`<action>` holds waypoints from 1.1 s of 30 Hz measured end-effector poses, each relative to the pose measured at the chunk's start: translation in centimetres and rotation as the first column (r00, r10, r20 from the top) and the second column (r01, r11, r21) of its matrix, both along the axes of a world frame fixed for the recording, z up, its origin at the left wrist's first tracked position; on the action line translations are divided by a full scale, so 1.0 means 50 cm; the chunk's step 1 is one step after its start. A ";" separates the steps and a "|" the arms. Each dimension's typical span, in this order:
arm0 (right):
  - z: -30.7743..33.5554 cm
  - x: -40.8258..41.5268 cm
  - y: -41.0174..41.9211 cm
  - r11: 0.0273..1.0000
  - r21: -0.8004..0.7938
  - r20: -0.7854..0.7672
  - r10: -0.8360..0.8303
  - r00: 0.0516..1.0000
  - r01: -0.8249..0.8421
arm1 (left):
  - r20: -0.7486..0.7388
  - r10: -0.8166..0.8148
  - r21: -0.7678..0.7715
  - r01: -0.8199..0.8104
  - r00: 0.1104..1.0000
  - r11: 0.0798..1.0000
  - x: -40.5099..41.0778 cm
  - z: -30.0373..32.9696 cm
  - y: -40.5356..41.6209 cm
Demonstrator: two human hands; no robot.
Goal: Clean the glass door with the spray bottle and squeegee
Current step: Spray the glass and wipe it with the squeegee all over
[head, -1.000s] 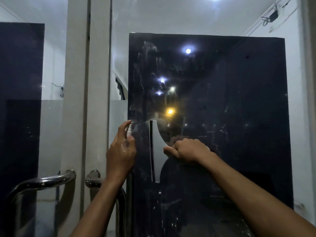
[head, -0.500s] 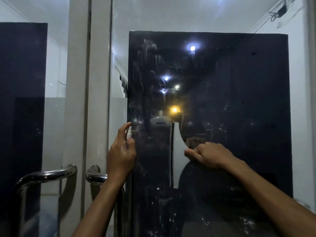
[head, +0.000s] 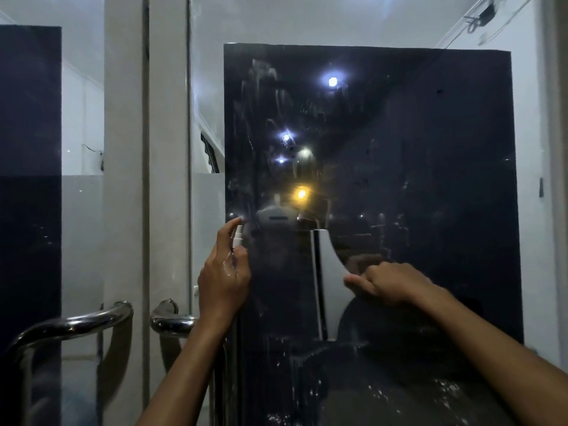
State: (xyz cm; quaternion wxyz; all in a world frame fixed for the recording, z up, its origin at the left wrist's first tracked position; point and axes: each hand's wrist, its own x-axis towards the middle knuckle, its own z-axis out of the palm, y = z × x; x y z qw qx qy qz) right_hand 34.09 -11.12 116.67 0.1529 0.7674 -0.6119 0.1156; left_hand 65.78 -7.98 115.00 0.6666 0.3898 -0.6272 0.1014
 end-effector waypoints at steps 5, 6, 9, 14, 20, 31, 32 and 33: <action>-0.015 -0.104 0.029 0.997 -0.062 0.050 -0.052 0.997 0.055 | -0.011 -0.001 0.006 0.001 1.000 1.000 -0.003 -0.003 0.000; -0.016 -0.103 0.033 0.994 -0.096 0.058 -0.037 0.998 0.042 | -0.013 0.002 0.009 -0.001 1.000 1.000 -0.003 -0.003 0.000; -0.001 -0.057 0.039 0.981 -0.186 0.118 0.071 0.990 -0.049 | -0.003 0.003 0.014 -0.003 1.000 1.000 -0.008 -0.001 0.000; 0.046 0.129 0.037 0.951 -0.229 0.064 0.229 0.971 -0.209 | -0.002 -0.001 0.010 0.001 1.000 1.000 -0.012 0.007 0.005; 0.096 0.252 0.023 0.887 -0.412 0.456 0.400 0.795 -0.210 | -0.049 0.031 -0.039 -0.033 0.998 0.999 0.024 0.025 0.011; -0.223 0.269 0.026 0.984 -0.125 0.872 0.169 0.460 -0.126 | -0.091 0.031 -0.029 -0.034 0.995 0.999 0.012 0.007 -0.003; -0.252 0.266 0.034 0.985 -0.112 0.880 0.160 0.448 -0.133 | -0.088 0.022 -0.022 -0.024 0.996 0.999 0.008 0.005 -0.003; -0.275 0.262 0.042 0.984 -0.113 0.887 0.164 0.433 -0.140 | -0.083 0.011 -0.016 -0.013 0.996 1.000 0.005 0.003 -0.003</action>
